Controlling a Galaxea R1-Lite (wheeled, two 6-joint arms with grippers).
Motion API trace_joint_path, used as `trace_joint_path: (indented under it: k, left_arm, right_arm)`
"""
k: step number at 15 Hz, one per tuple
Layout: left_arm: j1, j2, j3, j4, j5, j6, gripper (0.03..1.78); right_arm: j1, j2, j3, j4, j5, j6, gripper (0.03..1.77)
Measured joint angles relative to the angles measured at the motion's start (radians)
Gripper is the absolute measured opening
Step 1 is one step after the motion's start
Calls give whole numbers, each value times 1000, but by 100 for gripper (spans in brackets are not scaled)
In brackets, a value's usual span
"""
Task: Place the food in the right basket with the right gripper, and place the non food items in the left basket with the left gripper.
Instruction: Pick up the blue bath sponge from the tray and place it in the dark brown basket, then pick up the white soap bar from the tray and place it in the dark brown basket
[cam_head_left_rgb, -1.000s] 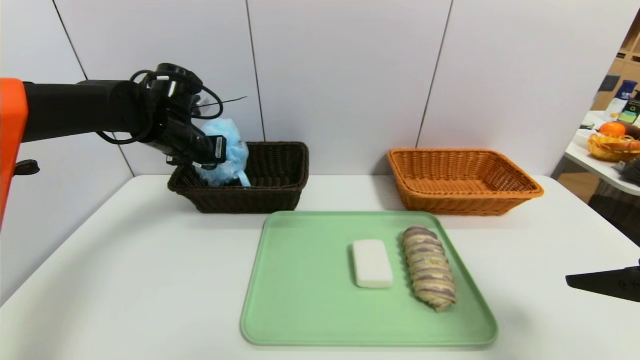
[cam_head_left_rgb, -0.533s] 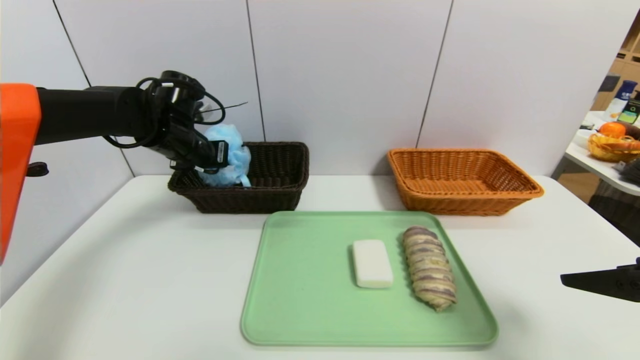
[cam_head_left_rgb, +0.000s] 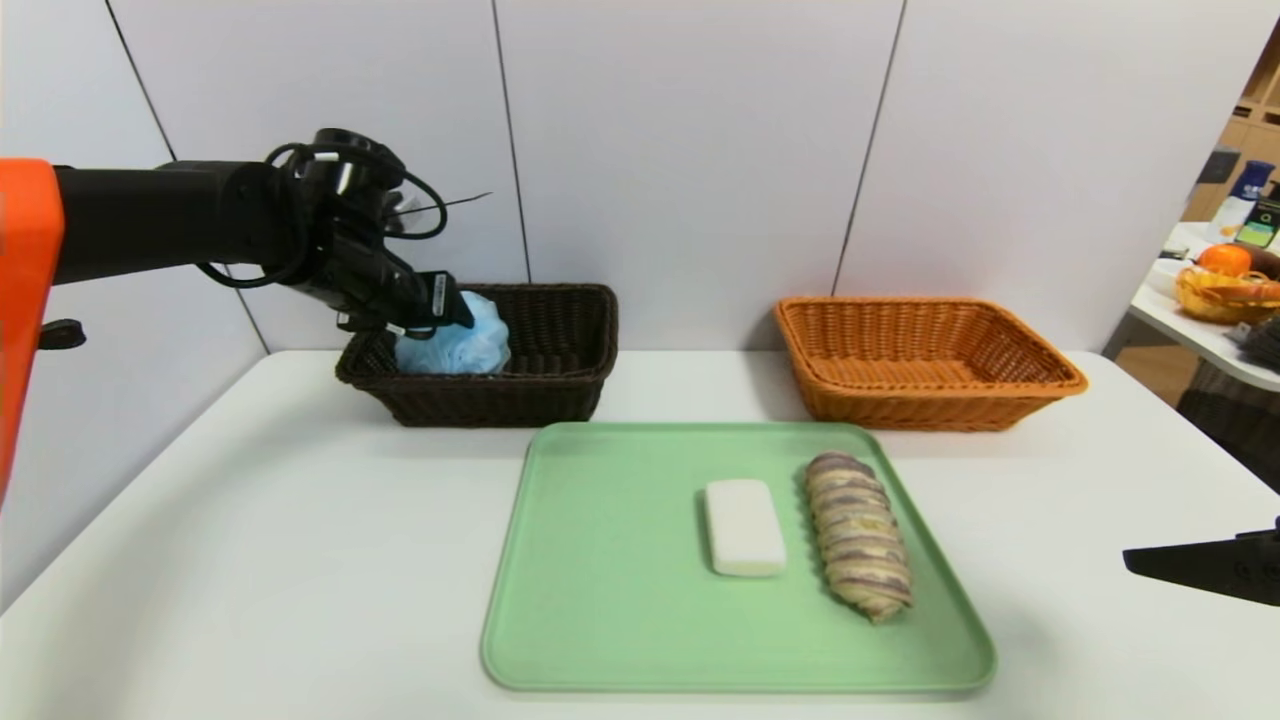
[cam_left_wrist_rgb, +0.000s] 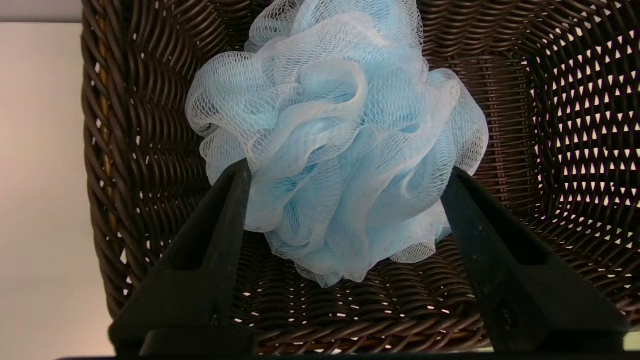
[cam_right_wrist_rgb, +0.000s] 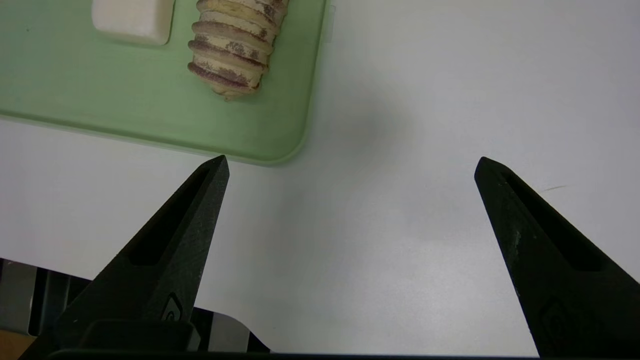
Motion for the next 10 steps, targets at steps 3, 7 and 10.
trace_joint_path:
  k: [3,7,10]
  left_arm:
    - [-1,-26,-1,14,0,3,144]
    - [-21,-87,1,43,3,3,155]
    - [-63,-141,12,82,7,3,160]
  right_arm:
    - [0,-3,0,0,1,0,170]
    - [0,-10,1,0,1,0,170]
    - [0,-16,7,0,2,0,170]
